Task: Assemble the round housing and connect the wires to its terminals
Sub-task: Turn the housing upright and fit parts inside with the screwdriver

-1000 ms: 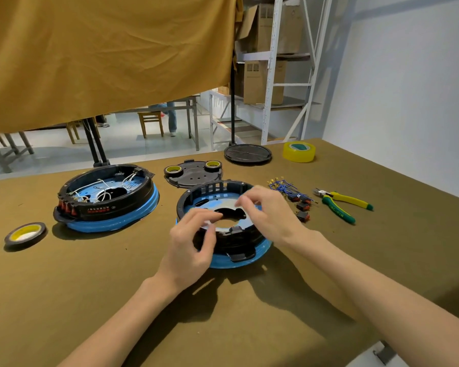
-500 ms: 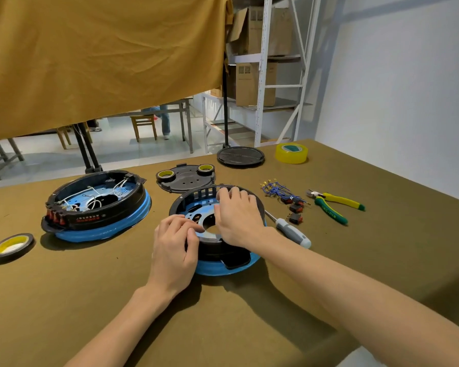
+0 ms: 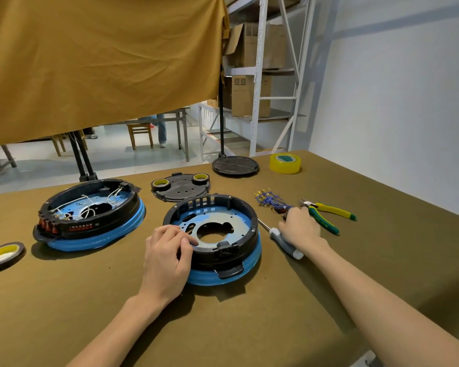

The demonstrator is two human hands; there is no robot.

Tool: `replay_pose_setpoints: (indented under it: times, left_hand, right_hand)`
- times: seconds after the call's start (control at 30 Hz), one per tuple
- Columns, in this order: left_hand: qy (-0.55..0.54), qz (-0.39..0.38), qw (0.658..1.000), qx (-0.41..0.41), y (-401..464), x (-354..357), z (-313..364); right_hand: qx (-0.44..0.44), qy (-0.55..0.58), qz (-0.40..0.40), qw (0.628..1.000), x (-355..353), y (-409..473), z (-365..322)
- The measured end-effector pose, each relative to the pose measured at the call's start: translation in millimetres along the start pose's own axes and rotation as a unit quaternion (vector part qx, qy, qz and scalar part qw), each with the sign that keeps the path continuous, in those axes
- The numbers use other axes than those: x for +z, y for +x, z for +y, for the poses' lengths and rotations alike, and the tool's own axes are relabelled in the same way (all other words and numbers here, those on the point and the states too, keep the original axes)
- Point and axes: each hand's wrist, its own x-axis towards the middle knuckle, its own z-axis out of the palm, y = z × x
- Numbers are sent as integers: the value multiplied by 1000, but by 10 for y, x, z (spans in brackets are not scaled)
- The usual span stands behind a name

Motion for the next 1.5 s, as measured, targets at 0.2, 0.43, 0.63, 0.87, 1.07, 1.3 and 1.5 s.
replay_pose_setpoints:
  times: [0.2,0.43,0.63,0.87,1.07,1.3,1.5]
  left_hand:
    - [-20,-30,999,-20,5,-59,27]
    - [-114,-140,983,-41,201,-274,-142]
    - [-75,-106,987,-99,349,-381,34]
    - [83,-247,965,12,357,12,837]
    - [62,-325,942,47,341,-48,859]
    - [75,-434,897,-34,588,-722,444]
    - [34,-317,948,-17,364,-247,785]
  right_hand:
    - [32,39,-36,998,-18,42,7]
    - [-80,177,81,978,-49,-103,-42]
    - [-168,363,125,908,-289,-225,-404]
    - [-194,361,116,905,-221,-296,-562]
    - [-209,341,84,913,-173,-368,-378]
    - [-180,404,90,892,-245,-426,-376]
    - [-191,419,100,882,-188,-643,-434]
